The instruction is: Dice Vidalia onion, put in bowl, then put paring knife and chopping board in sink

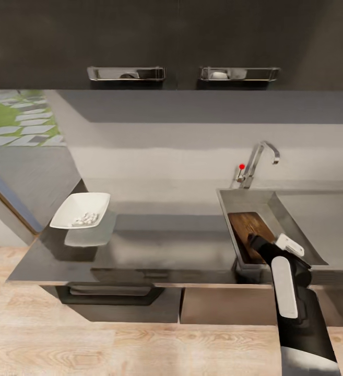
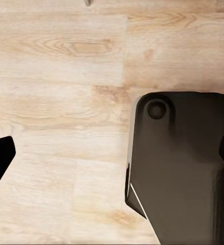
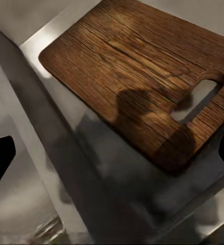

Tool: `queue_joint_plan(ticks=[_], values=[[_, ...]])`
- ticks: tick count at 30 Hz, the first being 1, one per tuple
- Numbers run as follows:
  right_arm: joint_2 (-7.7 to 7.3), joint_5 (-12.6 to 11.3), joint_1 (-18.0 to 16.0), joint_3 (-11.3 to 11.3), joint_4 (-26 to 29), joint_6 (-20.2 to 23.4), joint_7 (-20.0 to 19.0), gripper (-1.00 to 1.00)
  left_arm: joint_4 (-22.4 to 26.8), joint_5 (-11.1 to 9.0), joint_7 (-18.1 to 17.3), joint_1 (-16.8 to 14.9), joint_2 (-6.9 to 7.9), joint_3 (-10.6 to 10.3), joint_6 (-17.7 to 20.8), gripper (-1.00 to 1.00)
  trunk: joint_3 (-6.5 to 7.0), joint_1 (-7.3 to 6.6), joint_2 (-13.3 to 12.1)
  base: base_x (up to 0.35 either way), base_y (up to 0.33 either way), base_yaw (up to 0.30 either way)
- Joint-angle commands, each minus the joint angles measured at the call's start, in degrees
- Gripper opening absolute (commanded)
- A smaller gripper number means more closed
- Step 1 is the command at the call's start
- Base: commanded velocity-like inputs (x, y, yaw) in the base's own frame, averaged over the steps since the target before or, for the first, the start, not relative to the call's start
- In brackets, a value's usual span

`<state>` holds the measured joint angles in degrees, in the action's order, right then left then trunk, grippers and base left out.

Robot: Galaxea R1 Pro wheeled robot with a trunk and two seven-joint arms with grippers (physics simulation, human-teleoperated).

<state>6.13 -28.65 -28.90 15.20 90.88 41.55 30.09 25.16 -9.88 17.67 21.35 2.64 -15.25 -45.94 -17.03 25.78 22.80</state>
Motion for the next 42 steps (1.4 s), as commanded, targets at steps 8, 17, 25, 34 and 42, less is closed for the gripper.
queue_joint_plan(ticks=[8, 17, 25, 34, 42], values=[[-0.23, 0.2, 0.0, -0.4, 0.1, 0.1, -1.7, 1.0, 0.1, -0.6, 0.2, 0.0, 0.08, -0.5, -0.1, 1.0, -0.1, 0.0, 0.1, -0.338, 0.0, 0.0], [-0.24, 0.2, 0.1, -1.1, 0.1, 0.1, -1.9, 1.0, 0.1, -0.6, 0.2, 0.0, 0.08, -0.5, -0.1, 1.0, -0.1, 0.0, 0.1, -0.338, 0.0, 0.0], [-0.24, 1.2, 0.1, -2.2, 0.1, 0.1, -1.9, 1.0, 0.1, -0.5, 0.2, 0.0, 0.08, -0.5, -0.1, 1.0, -0.1, 0.0, 0.1, -0.274, 0.0, 0.0], [-0.09, 8.9, 2.0, -2.4, -0.5, -0.2, -11.4, 1.0, 0.6, -0.4, 0.3, -1.4, -0.3, -0.5, -0.1, 1.0, -0.1, 0.0, 0.1, -0.013, 0.0, 0.0], [0.2, 24.5, 6.4, -2.7, -10.4, -10.7, -27.0, 1.0, 0.4, -0.5, 0.6, -7.2, -0.27, -0.5, 0.9, 1.0, -0.1, 0.0, 0.1, 0.0, 0.0, 0.0]])
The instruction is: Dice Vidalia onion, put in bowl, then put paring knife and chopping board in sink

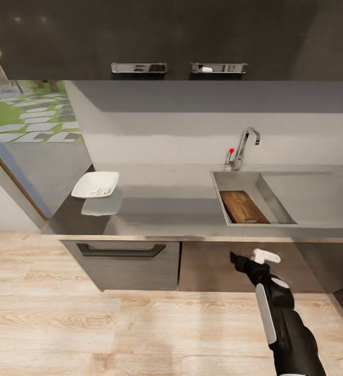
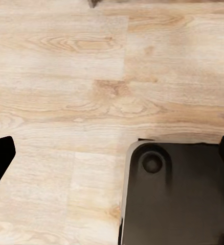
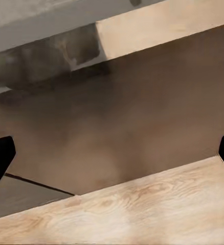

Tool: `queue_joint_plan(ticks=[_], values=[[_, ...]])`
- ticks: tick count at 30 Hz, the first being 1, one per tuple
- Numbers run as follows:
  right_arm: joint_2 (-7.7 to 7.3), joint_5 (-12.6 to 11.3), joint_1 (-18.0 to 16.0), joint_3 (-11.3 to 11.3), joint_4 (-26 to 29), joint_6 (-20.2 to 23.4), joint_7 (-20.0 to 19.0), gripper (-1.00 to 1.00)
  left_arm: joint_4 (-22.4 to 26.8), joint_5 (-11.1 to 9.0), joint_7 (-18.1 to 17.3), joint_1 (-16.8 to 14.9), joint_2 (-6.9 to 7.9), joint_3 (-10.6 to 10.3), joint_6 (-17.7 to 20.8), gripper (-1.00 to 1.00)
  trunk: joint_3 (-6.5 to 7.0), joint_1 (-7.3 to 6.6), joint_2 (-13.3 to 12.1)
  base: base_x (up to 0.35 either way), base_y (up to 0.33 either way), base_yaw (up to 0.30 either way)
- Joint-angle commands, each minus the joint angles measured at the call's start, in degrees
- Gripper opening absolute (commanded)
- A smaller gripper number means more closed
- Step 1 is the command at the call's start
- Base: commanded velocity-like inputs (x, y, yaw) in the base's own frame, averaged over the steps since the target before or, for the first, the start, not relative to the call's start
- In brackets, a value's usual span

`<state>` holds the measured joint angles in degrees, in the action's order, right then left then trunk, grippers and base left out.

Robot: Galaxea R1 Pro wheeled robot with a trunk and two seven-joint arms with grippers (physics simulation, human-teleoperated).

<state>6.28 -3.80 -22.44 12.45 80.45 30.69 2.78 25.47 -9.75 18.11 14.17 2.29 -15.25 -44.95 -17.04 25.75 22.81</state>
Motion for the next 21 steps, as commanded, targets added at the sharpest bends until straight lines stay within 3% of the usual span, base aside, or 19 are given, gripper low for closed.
queue_joint_plan(ticks=[1, 3, 4, 5, 8, 10, 12, 14, 16, 18, 21], values=[[0.07, 2.0, 0.1, 0.0, -3.7, -3.1, -0.7, 1.0, 0.0, -0.7, 0.2, -0.6, 0.08, -0.5, -0.1, 1.0, -0.09, 0.03, 0.1, 0.0, 0.0, 0.0], [0.14, 5.0, 0.2, 0.0, -9.4, -7.3, -2.0, 1.0, -0.1, -0.7, 0.1, -1.2, 0.11, -0.5, 0.0, 1.0, -0.09, 0.03, 0.1, 0.0, 0.0, 0.0], [0.23, 7.1, 0.2, 0.0, -17.2, -12.2, -3.1, 1.0, -0.1, -0.8, 0.1, -1.6, 0.14, -0.5, 0.0, 1.0, -0.09, 0.03, 0.1, 0.0, 0.0, 0.0], [0.23, 7.9, 0.2, 0.0, -21.7, -15.5, -3.4, 1.0, -0.1, -0.8, 0.1, -1.7, 0.15, -0.5, 0.0, 1.0, -0.09, 0.03, 0.1, 0.0, 0.0, 0.0], [-0.08, 10.6, 0.2, 0.1, -39.9, -31.1, -4.0, 1.0, -0.1, -0.8, 0.0, -1.8, 0.16, -0.5, 0.0, 1.0, -0.09, 0.03, 0.1, 0.0, 0.0, 0.0], [-0.19, 13.0, 0.2, 0.1, -49.0, -37.8, -3.9, 1.0, -0.2, -0.8, 0.0, -1.9, 0.17, -0.5, 0.0, 1.0, -0.09, 0.03, 0.1, 0.0, 0.0, 0.0], [-0.29, 17.8, 0.2, 0.2, -62.3, -47.5, -3.6, 1.0, -0.2, -0.9, 0.0, -1.9, 0.19, -0.4, 0.0, 1.0, -0.09, 0.03, 0.1, 0.0, 0.0, 0.0], [-0.71, 20.5, 0.2, 0.2, -71.4, -54.5, -3.4, 1.0, -0.6, -0.9, 0.0, -1.9, 0.18, -0.4, 0.0, 1.0, -0.09, 0.03, 0.1, 0.0, 0.0, 0.0], [-1.23, 21.4, 0.2, 0.2, -76.3, -58.8, -3.3, 1.0, -1.1, -0.9, 0.0, -1.9, 0.17, -0.4, 0.0, 1.0, -0.09, 0.03, 0.1, 0.0, 0.0, 0.0], [-3.05, 21.6, 0.2, 0.3, -78.9, -60.9, -3.3, 1.0, -1.7, -0.9, 0.0, -1.9, 0.17, -0.4, 0.0, 1.0, -0.09, 0.03, 0.1, 0.0, 0.0, 0.0], [-3.36, 21.5, 0.2, 0.4, -79.3, -61.0, -3.3, 1.0, -1.9, -1.0, 0.3, -1.9, 0.29, -0.4, -0.1, 1.0, 0.05, 0.03, 0.1, 0.0, 0.0, 0.0]])
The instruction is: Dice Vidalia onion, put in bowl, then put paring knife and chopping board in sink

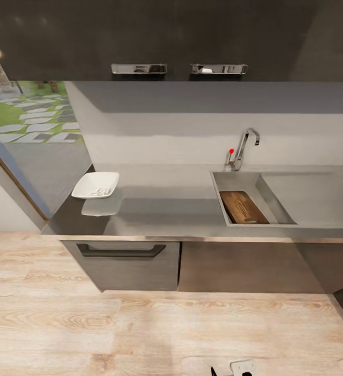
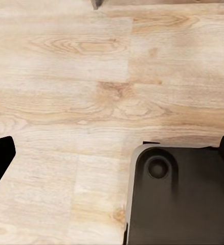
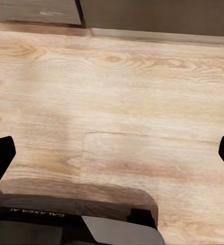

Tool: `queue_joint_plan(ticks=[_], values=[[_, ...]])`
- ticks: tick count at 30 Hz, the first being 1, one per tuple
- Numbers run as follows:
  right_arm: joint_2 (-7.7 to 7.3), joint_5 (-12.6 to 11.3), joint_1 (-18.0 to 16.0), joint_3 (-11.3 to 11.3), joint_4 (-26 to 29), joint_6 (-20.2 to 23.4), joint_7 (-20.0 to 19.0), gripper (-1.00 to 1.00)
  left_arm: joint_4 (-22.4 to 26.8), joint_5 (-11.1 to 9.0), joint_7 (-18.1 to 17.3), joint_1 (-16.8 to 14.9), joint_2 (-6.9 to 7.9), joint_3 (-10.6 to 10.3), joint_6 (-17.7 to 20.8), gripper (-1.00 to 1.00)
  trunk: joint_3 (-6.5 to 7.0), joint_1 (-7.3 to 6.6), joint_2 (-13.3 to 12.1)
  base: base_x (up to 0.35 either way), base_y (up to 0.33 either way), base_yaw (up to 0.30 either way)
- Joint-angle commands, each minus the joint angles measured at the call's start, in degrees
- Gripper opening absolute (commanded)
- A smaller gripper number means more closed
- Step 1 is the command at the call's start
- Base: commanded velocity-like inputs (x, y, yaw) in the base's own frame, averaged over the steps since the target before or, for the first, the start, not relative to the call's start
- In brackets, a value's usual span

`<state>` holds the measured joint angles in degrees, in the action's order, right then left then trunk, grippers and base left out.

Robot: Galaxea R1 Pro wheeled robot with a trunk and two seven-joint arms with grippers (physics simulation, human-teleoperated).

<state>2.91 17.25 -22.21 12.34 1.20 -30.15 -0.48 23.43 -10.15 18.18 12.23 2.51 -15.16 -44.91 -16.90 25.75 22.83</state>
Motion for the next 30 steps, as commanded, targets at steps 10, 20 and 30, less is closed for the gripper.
queue_joint_plan(ticks=[10, 20, 30], values=[[-3.69, 0.4, 4.3, 0.5, -0.2, 0.2, 1.2, 1.0, 0.2, -0.6, 0.4, 0.0, 0.14, -0.4, -0.1, 1.0, 0.8, 0.03, 0.1, 0.0, 0.0, 0.0], [-6.26, 0.4, 21.7, 0.4, -0.3, 0.1, 1.0, 1.0, 0.3, -0.6, 0.4, 0.0, 0.21, -0.4, -0.1, 1.0, 1.71, 0.03, 0.1, 0.0, 0.0, 0.0], [-4.52, -3.6, 32.1, 2.5, 0.8, -2.3, 1.2, 1.0, 0.3, -0.6, 0.4, 0.0, 0.21, -0.4, -0.1, 1.0, 2.63, 0.03, 0.1, 0.0, 0.0, 0.0]])
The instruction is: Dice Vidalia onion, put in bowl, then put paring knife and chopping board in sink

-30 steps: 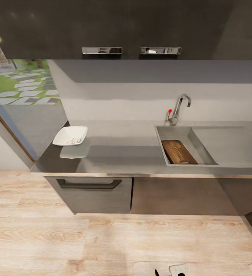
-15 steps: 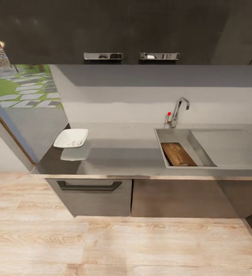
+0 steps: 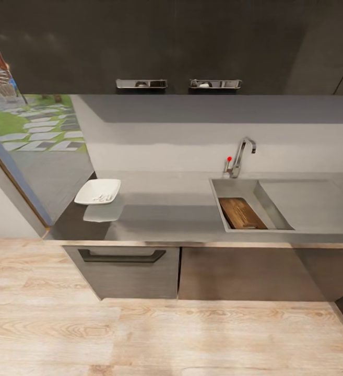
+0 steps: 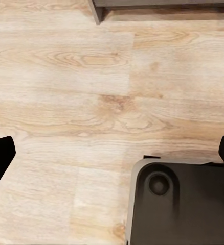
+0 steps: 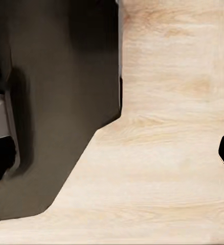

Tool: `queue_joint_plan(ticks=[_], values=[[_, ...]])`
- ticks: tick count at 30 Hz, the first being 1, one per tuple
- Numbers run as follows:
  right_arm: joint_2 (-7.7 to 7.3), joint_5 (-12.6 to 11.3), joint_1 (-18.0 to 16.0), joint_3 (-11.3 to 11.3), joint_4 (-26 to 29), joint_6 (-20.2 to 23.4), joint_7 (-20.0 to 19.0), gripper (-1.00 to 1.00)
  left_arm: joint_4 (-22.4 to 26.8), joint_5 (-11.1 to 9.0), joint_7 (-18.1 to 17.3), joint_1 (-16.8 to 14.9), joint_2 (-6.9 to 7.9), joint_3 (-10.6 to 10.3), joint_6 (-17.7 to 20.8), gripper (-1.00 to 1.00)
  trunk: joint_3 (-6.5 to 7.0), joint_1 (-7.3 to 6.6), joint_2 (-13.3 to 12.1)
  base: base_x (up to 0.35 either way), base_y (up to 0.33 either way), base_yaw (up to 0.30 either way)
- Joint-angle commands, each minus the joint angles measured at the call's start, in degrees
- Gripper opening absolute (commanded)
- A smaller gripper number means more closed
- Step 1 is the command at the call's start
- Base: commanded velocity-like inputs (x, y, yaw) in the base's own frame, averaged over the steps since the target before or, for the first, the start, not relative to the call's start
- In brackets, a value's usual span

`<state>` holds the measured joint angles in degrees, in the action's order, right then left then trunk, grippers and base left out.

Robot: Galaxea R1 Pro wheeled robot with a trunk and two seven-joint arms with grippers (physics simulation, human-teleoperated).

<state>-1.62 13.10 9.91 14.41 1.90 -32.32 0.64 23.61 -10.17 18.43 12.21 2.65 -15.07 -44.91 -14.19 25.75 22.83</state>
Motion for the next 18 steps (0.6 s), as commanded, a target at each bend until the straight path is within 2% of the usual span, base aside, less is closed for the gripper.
queue_joint_plan(ticks=[1, 3, 6, 9, 12, 18], values=[[-0.16, -1.3, 0.1, 1.2, 0.7, -1.4, 0.1, 1.0, 0.1, -0.6, 0.2, 0.0, 0.06, -0.5, -0.1, 1.0, 0.02, 0.04, 0.1, 0.0, 0.0, 0.0], [-0.44, -4.9, 0.2, 2.2, 4.3, -4.6, 0.0, 1.0, 0.1, -0.6, 0.2, 0.1, -0.04, -0.5, -0.1, 1.0, 0.2, 0.04, 0.1, 0.0, 0.0, 0.0], [-0.43, -6.6, 0.3, 2.6, 13.6, -5.5, 0.0, 1.0, 0.1, -0.6, 0.2, 0.1, -0.15, -0.5, -0.1, 1.0, 0.48, 0.04, 0.1, 0.0, 0.0, 0.0], [-0.07, -7.0, 0.3, 2.6, 22.4, -0.5, -0.1, 1.0, 0.1, -0.6, 0.2, 0.1, -0.18, -0.5, -0.1, 1.0, 0.76, 0.04, 0.1, 0.0, 0.0, 0.008], [0.12, -7.0, 0.3, 2.6, 28.9, 3.8, -0.2, 1.0, 0.1, -0.6, 0.2, 0.1, -0.24, -0.5, -0.1, 1.0, 1.03, 0.04, 0.1, 0.0, 0.0, 0.061], [1.09, -7.1, 0.2, 2.5, 31.4, 5.2, -0.3, 1.0, 0.0, -0.6, 0.2, 0.1, -0.28, -0.6, -0.1, 1.0, 1.56, 0.04, 0.1, 0.0, 0.0, 0.084]])
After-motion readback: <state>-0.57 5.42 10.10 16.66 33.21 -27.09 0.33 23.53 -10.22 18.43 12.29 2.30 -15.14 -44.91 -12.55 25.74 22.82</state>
